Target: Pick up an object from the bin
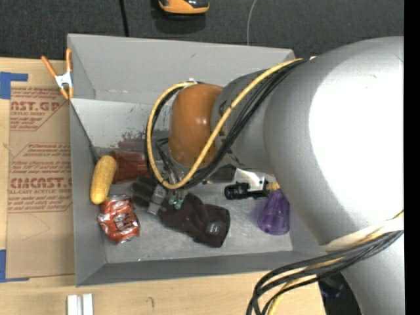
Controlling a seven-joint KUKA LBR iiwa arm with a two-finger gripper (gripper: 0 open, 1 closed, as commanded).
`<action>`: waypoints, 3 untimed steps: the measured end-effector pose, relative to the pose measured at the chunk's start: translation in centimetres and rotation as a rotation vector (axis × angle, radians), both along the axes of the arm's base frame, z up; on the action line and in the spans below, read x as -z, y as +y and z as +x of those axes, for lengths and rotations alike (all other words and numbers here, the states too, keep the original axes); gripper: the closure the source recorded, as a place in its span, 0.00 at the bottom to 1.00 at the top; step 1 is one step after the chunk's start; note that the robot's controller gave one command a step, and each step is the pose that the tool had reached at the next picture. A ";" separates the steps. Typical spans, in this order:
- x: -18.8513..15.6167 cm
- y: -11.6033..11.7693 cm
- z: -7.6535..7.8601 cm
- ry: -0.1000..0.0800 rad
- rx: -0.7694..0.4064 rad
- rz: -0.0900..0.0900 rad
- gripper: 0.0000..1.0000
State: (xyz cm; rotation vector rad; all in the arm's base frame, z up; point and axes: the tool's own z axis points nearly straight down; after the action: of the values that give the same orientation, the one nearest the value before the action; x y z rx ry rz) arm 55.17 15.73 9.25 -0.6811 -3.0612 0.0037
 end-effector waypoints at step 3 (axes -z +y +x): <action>-5.2 0.1 0.2 -0.011 0.000 0.004 1.00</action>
Offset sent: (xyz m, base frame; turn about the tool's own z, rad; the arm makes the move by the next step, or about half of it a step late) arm 0.0000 0.0002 0.0605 0.0000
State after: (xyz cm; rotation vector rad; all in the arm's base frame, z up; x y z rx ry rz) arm 55.37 15.84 14.48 -0.6839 -3.0711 -0.0057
